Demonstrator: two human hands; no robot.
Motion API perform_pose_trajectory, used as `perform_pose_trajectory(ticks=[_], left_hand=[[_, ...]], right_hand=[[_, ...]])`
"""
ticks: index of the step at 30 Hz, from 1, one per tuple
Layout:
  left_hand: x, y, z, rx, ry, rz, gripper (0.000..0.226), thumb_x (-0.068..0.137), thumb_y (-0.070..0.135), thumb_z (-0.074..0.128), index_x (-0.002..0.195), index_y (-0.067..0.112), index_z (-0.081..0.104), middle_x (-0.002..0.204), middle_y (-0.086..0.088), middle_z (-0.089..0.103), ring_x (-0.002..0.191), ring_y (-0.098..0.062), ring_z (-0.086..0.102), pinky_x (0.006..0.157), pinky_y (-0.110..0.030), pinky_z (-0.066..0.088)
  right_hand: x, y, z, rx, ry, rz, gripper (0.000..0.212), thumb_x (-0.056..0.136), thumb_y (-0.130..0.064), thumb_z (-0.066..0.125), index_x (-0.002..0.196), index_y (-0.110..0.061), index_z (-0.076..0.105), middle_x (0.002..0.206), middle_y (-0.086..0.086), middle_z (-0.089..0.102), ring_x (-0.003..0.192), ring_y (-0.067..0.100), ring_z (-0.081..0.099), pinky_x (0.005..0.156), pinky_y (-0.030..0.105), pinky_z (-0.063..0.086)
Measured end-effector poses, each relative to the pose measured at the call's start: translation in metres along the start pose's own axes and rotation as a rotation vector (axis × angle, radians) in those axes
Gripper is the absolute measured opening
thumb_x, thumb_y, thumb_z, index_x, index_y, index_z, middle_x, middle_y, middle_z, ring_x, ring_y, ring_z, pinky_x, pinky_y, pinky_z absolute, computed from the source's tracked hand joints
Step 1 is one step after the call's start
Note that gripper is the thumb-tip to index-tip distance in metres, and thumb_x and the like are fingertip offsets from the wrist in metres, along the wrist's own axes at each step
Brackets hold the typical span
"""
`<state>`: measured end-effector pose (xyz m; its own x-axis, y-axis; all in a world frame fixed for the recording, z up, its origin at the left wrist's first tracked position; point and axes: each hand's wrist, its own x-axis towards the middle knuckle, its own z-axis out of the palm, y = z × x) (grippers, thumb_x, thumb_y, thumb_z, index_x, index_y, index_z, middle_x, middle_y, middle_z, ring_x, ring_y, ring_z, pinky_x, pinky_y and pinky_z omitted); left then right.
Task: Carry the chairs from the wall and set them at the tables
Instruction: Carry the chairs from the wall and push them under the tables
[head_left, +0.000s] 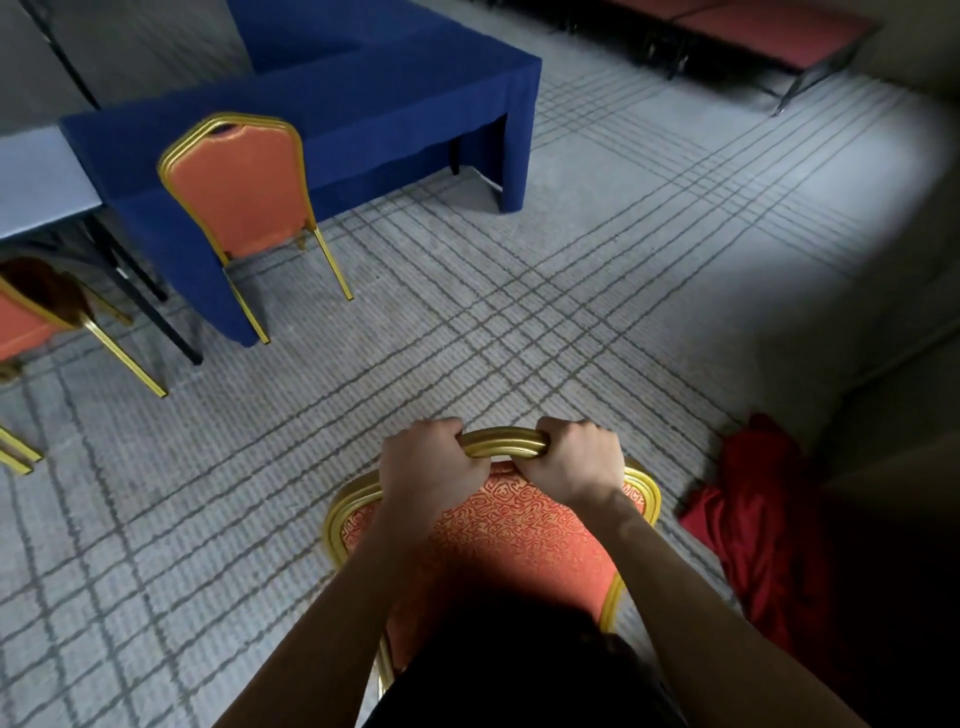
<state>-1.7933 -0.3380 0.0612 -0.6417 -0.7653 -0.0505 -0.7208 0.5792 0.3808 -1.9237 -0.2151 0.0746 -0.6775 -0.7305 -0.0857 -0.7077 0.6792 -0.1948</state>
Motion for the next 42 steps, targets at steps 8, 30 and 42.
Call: perform_pose_trajectory(ticks=[8,30,42], left_hand=[[0.054,0.009,-0.016,-0.015,0.119,0.102,0.034,0.066,0.046,0.063,0.063,0.018,0.045,0.051,0.007,0.046,0.051,-0.014,0.048,0.059,-0.028,0.040],[0.358,0.051,-0.035,0.113,0.264,0.054,0.069,0.066,0.055,0.082,0.053,0.027,0.020,0.045,0.011,0.023,0.045,-0.021,0.053,0.055,-0.027,0.021],[0.574,-0.011,-0.049,0.119,0.320,0.002,0.064,0.067,0.051,0.078,0.052,0.025,0.021,0.043,0.010,0.020,0.042,-0.016,0.035,0.053,-0.025,0.016]], right_hand=[[0.057,0.005,-0.011,0.050,0.116,-0.033,0.039,0.081,-0.061,0.064,0.071,-0.025,0.051,0.078,0.001,0.073,0.080,0.032,0.069,0.068,0.034,0.046],[0.414,0.029,-0.039,0.298,0.364,-0.378,0.041,0.059,-0.068,0.052,0.057,-0.028,0.040,0.048,0.002,0.056,0.050,0.028,0.062,0.056,0.025,0.031],[0.628,-0.046,-0.028,0.165,0.380,-0.437,0.039,0.056,-0.056,0.075,0.057,-0.020,0.059,0.046,0.002,0.056,0.045,0.029,0.060,0.052,0.027,0.040]])
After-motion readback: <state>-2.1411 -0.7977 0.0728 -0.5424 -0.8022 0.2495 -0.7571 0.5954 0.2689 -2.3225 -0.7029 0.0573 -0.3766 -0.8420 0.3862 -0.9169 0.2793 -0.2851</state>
